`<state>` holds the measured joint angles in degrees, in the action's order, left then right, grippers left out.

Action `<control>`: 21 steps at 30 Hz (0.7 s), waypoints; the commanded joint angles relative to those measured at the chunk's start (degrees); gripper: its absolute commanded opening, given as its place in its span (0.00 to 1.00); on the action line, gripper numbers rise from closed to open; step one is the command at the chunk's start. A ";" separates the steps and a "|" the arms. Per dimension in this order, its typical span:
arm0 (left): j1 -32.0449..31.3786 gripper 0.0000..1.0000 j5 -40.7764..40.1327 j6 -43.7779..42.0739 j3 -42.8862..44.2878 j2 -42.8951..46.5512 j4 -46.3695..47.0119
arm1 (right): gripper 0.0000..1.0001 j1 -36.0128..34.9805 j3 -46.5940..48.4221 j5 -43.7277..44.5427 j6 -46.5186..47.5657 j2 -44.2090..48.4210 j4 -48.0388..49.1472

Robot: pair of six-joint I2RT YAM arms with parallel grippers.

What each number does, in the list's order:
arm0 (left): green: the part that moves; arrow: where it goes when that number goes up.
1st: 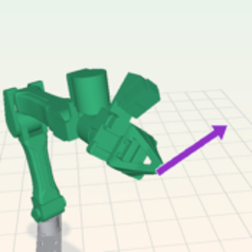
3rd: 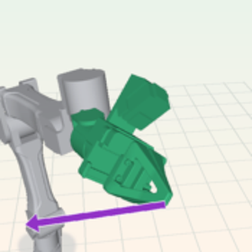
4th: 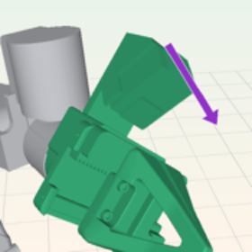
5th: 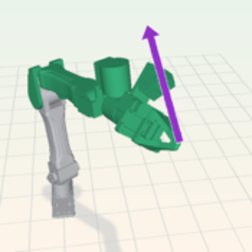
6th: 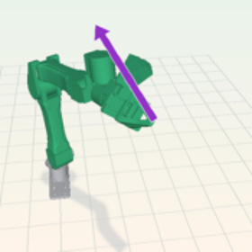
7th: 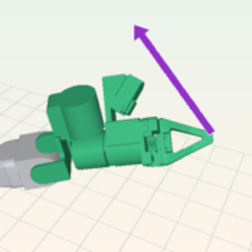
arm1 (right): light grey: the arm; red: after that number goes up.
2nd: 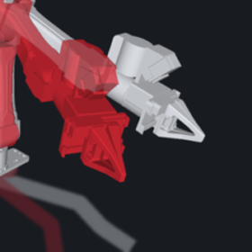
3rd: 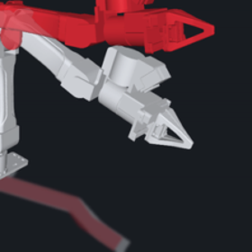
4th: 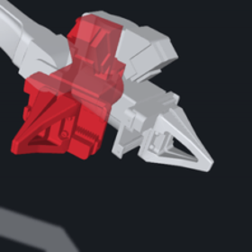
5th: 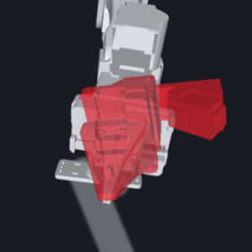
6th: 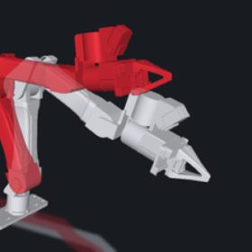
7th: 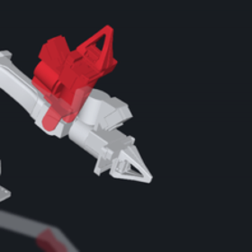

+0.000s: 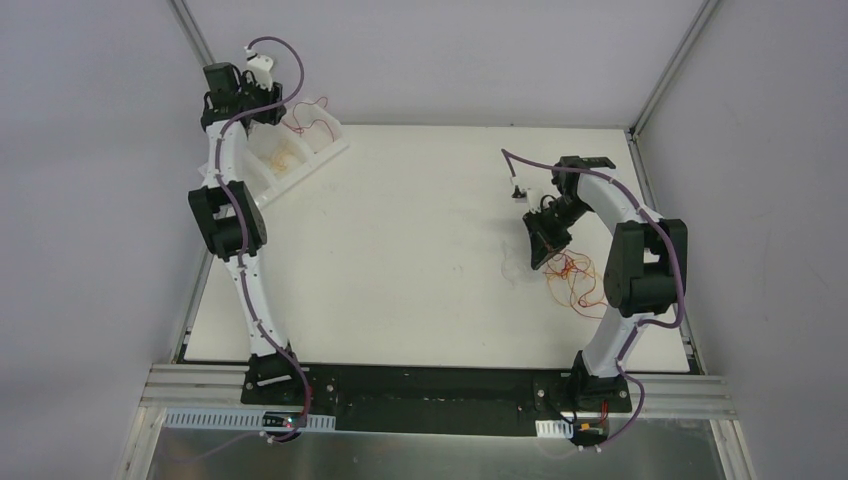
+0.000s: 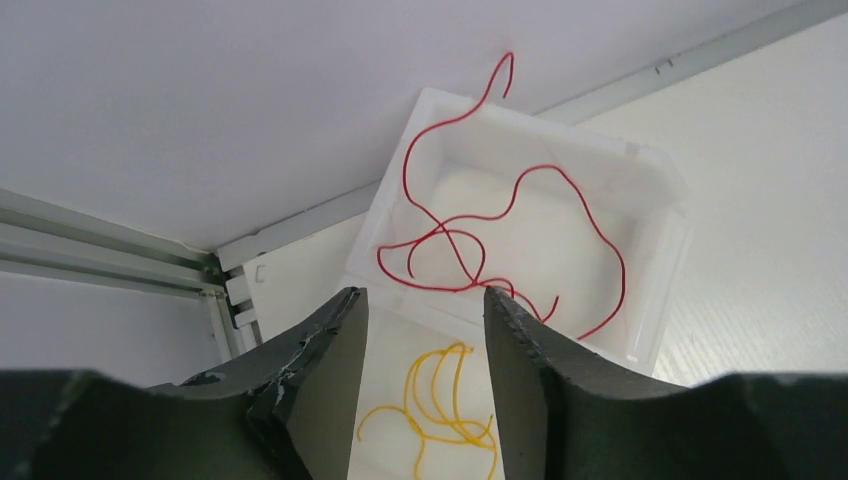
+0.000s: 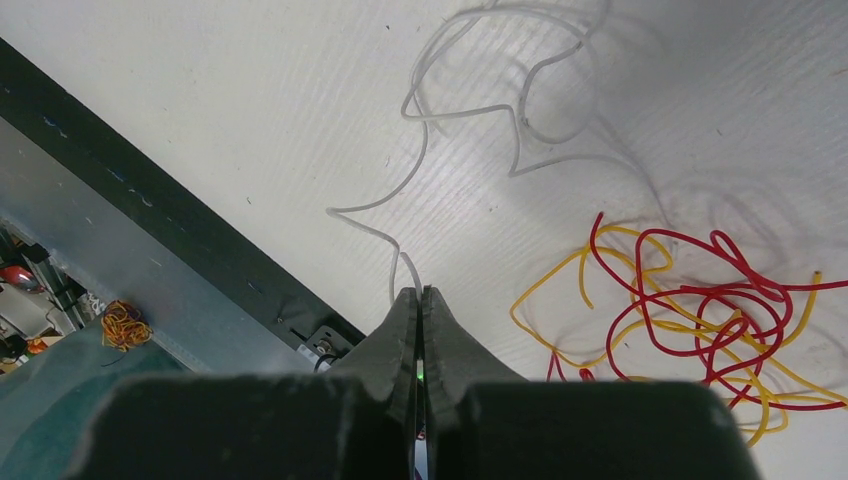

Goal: Untangle the cables

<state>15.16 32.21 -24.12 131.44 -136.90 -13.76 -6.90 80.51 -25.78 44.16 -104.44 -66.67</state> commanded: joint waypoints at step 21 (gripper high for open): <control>-6.01 0.54 -13.71 -24.32 16.05 -21.42 17.74 | 0.00 -0.67 1.57 1.64 -2.22 -0.05 -3.26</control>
<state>8.60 20.21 -43.20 144.07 -157.21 -1.78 -7.05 80.40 -25.08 42.65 -104.47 -66.98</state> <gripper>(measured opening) 0.530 0.009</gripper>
